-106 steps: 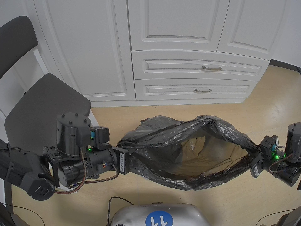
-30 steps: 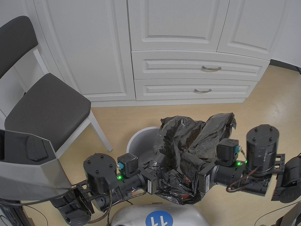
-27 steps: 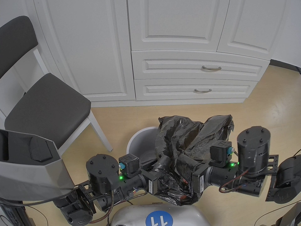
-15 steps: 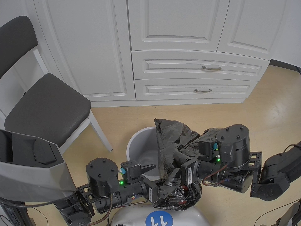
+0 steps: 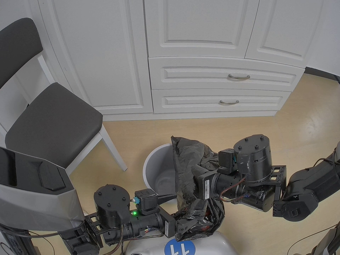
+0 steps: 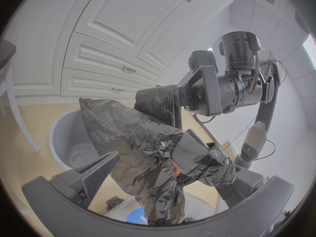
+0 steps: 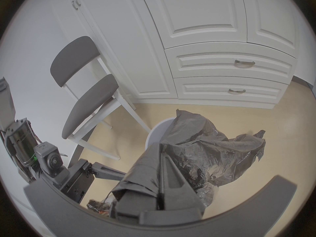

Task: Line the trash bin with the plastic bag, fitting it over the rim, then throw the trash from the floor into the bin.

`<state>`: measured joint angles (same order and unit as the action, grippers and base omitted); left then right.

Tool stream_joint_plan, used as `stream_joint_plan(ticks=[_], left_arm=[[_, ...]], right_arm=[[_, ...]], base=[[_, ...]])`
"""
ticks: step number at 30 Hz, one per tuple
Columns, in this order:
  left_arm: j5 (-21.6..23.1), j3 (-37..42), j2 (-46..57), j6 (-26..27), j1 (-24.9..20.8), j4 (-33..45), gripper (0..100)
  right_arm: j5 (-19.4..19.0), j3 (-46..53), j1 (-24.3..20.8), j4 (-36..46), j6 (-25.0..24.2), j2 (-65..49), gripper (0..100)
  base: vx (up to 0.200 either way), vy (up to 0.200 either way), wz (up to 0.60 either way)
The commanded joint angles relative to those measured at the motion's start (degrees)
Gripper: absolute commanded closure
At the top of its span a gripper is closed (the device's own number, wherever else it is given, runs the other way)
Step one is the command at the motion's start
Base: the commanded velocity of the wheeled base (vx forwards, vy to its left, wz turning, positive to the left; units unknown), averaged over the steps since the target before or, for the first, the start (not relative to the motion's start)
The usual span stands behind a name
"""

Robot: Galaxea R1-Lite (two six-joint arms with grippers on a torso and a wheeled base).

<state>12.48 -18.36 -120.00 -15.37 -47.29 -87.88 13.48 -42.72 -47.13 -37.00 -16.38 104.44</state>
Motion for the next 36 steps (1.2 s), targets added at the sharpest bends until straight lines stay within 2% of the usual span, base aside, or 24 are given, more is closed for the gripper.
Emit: stream_joint_plan(ticks=[1, 7, 14, 27, 36], left_arm=[[0.0, 0.1, -0.3, 0.1, -0.3, 0.0, 0], [-0.1, 1.6, -0.3, 1.3, 0.0, 0.1, 0], [3.0, 5.2, -2.9, 9.7, 1.3, 0.2, 0], [3.6, 7.5, -6.1, 16.2, 1.4, 0.1, 0], [3.6, 7.4, -6.6, 17.0, 1.3, 0.0, 0]], right_arm=[[0.0, -1.4, -0.3, 1.8, -1.2, 0.2, 100], [0.0, -3.7, 0.6, 5.4, -3.3, 0.5, 100], [0.0, -3.6, 0.7, 5.5, -3.3, 0.7, 100], [0.0, -3.3, 0.6, 5.4, -3.3, 1.0, 100], [0.0, -3.2, 0.0, 5.4, -3.3, 1.2, 100]], base=[[0.000, 0.000, 0.00], [0.000, 0.000, 0.00], [0.000, 0.000, 0.00], [0.000, 0.000, 0.00], [0.000, 0.000, 0.00]])
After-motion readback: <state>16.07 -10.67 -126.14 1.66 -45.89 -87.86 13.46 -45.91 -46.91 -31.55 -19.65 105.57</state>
